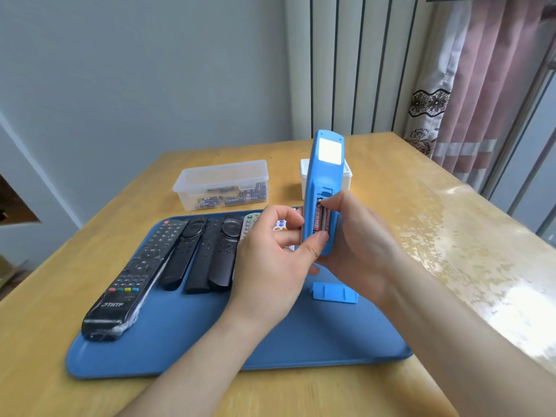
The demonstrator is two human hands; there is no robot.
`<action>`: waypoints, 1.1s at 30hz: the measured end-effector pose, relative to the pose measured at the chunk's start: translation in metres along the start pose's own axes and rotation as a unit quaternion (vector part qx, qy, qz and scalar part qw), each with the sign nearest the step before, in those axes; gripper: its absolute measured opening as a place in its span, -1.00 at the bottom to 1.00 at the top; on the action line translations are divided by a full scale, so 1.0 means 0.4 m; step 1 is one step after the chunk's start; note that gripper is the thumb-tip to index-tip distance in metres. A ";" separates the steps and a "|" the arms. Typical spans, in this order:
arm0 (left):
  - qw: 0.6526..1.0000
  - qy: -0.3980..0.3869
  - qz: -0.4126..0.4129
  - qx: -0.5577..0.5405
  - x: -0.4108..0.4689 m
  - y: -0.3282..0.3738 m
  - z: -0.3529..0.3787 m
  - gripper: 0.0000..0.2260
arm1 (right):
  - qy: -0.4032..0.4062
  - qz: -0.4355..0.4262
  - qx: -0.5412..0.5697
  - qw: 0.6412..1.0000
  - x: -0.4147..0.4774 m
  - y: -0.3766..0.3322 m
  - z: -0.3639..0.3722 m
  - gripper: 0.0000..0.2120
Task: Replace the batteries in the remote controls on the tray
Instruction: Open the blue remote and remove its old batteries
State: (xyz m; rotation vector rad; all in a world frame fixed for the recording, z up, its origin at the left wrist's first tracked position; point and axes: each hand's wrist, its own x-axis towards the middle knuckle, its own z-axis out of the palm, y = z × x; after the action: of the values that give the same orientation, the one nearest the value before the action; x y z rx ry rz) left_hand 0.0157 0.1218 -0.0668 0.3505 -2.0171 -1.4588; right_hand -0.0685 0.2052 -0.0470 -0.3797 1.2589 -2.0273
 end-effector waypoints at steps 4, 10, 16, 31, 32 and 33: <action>0.997 0.019 0.014 0.075 0.006 -0.004 -0.007 -0.77 | 0.012 -0.011 -0.005 1.000 0.005 0.016 -0.001 -0.85; 0.982 0.041 0.050 0.176 0.003 -0.016 -0.004 -0.70 | 0.057 0.002 0.002 0.998 0.009 0.022 0.005 -0.91; 0.967 0.029 0.099 0.234 -0.011 -0.018 0.014 -0.66 | 0.097 0.011 -0.037 0.995 0.018 0.022 0.001 -0.94; 0.911 0.024 0.187 0.368 -0.017 -0.035 0.014 -0.61 | 0.080 0.018 -0.069 0.994 0.016 0.009 -0.011 -0.75; 0.892 0.030 0.219 0.393 -0.015 -0.037 0.012 -0.63 | 0.069 0.018 -0.068 0.995 0.015 0.006 -0.013 -0.75; 0.877 0.038 0.246 0.411 -0.014 -0.036 0.011 -0.64 | 0.059 0.018 -0.069 0.996 0.014 0.001 -0.014 -0.71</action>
State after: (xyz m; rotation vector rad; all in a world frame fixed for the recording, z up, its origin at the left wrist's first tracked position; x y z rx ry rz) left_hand 0.0152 0.1230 -0.0829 0.1958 -2.3412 -0.2285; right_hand -0.0756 0.2048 -0.0508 -0.3038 1.4720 -1.9625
